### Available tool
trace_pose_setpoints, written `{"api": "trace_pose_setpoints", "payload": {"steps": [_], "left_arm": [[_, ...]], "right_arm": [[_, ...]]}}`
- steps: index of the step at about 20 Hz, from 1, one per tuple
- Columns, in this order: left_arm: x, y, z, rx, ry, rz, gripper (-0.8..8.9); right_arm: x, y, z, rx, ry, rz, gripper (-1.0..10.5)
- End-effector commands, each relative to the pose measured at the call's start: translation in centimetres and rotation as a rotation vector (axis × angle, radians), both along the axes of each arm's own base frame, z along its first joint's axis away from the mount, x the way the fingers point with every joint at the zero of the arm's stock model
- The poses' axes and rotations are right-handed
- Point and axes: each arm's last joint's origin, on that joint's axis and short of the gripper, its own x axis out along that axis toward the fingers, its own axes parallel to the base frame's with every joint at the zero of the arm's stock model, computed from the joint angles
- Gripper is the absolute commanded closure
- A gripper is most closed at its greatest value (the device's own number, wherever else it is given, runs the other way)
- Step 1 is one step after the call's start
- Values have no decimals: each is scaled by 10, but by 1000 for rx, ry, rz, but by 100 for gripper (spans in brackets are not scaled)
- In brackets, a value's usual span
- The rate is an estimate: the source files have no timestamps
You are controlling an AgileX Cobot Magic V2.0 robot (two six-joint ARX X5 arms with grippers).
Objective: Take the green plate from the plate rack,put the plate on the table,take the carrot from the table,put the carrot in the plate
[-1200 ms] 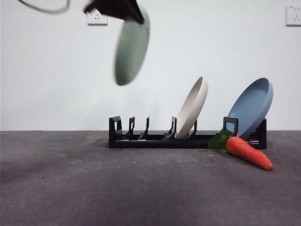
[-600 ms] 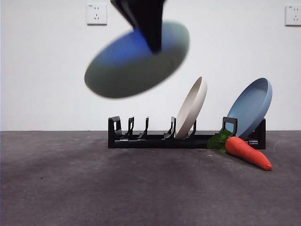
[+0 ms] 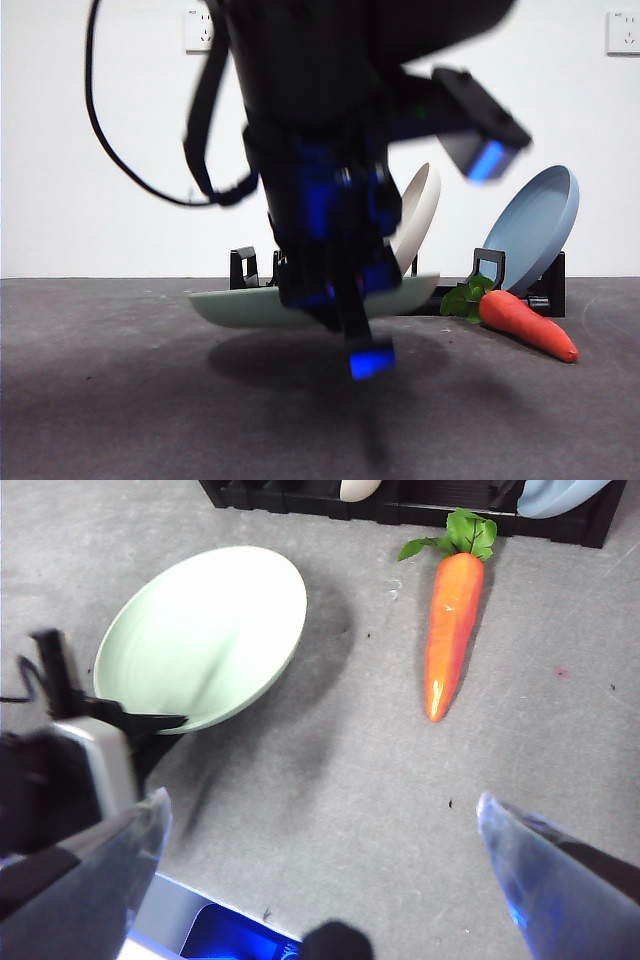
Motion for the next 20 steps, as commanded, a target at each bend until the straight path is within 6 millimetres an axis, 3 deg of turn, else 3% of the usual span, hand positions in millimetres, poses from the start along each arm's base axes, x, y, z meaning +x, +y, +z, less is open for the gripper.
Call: {"api": "trace_pose_setpoints", "payload": {"steps": [1, 4, 7, 11, 13, 17, 20], "left_arm": [[0, -4, -17, 49, 2, -6, 819], [1, -6, -32, 83, 21, 0, 820], [-1, -7, -33, 42, 49, 9, 799], [-3, -8, -33, 21, 52, 30, 398], [-4, -8, -30, 19, 49, 26, 400], [-7, -5, -7, -15, 33, 29, 400], [-14, 2, 35, -122, 42, 54, 400]], "right_arm": [[0, 0, 1, 5, -4, -2, 320], [0, 0, 1, 5, -3, -2, 320], [0, 0, 1, 5, -3, -2, 320], [0, 0, 1, 5, -4, -2, 320], [0, 0, 1, 6, -3, -3, 320], [1, 0, 0, 6, -1, -3, 320], [11, 1, 0, 19, -14, -17, 320]]}}
